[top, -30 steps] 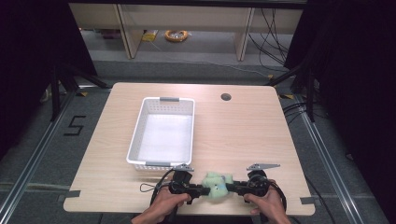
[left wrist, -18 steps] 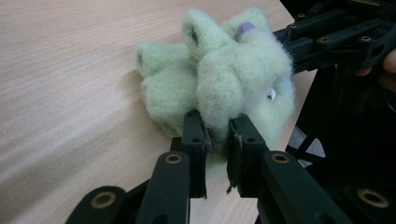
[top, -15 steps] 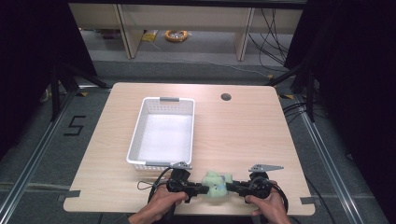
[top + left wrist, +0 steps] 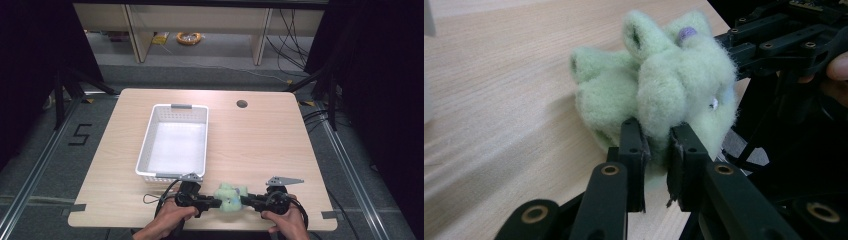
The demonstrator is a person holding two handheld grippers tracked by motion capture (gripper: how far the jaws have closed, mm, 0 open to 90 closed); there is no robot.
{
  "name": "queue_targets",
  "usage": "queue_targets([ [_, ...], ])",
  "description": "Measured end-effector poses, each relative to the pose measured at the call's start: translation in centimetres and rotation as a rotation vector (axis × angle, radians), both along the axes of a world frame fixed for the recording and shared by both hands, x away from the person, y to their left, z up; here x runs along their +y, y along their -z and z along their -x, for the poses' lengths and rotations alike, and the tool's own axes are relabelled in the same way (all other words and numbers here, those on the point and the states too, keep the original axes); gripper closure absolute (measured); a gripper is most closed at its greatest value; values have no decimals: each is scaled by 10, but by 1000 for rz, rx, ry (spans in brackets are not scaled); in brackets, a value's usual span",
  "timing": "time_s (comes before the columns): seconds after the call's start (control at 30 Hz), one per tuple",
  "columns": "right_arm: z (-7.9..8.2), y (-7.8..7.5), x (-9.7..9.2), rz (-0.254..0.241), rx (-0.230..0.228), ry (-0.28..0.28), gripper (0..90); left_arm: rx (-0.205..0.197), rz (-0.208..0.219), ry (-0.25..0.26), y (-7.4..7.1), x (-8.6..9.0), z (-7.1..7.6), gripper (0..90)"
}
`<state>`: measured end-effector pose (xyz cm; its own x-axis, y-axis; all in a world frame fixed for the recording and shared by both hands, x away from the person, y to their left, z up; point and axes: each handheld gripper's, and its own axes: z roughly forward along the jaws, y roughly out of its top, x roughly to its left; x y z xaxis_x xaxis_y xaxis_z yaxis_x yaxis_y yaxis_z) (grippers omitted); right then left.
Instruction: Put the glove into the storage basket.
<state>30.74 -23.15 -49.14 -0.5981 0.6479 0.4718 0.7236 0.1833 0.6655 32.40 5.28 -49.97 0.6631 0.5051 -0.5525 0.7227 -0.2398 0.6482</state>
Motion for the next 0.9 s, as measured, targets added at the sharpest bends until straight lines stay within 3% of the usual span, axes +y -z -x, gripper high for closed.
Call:
queue_targets([
  [0.1,-1,0,-2,12,-40,-11,772,-8,-4,7,-1,0,1,778],
  [0.3,3,-7,1,7,-15,-3,772,-18,-3,14,-5,1,2,777],
  [0.33,2,-6,0,18,-41,-11,772,-26,-9,12,-6,1,2,777],
  [0.37,4,-8,2,12,-23,0,772,-25,-6,13,-6,2,2,777],
  [0.4,3,-9,1,31,-50,-10,772,-23,1,13,-6,2,2,777],
  [0.43,5,-11,3,13,-28,-1,772,-25,3,11,-7,3,3,776],
  [0.47,3,-11,3,20,-46,-13,772,-29,2,11,-8,4,3,776],
  [0.5,6,-14,5,10,-20,-1,772,-31,9,7,-10,5,3,776],
  [0.53,5,-16,3,27,-62,-21,772,-34,11,14,-12,6,3,776],
  [0.57,5,-18,4,16,-61,-20,772,-35,17,14,-13,7,4,775],
  [0.6,8,-22,6,6,-29,-5,772,-43,15,13,-15,8,4,775],
  [0.7,6,-26,8,9,-62,-20,772,-55,23,10,-22,12,4,775],
  [0.8,5,-32,12,4,-60,-23,772,-66,14,1,-28,18,1,774],
  [0.83,2,-33,13,6,-92,-33,772,-71,7,-4,-31,18,0,774],
  [0.87,4,-38,16,6,-65,-22,772,-77,2,2,-33,19,-1,774],
  [0.9,2,-40,17,6,-75,-30,772,-80,-3,9,-37,20,-2,774],
])
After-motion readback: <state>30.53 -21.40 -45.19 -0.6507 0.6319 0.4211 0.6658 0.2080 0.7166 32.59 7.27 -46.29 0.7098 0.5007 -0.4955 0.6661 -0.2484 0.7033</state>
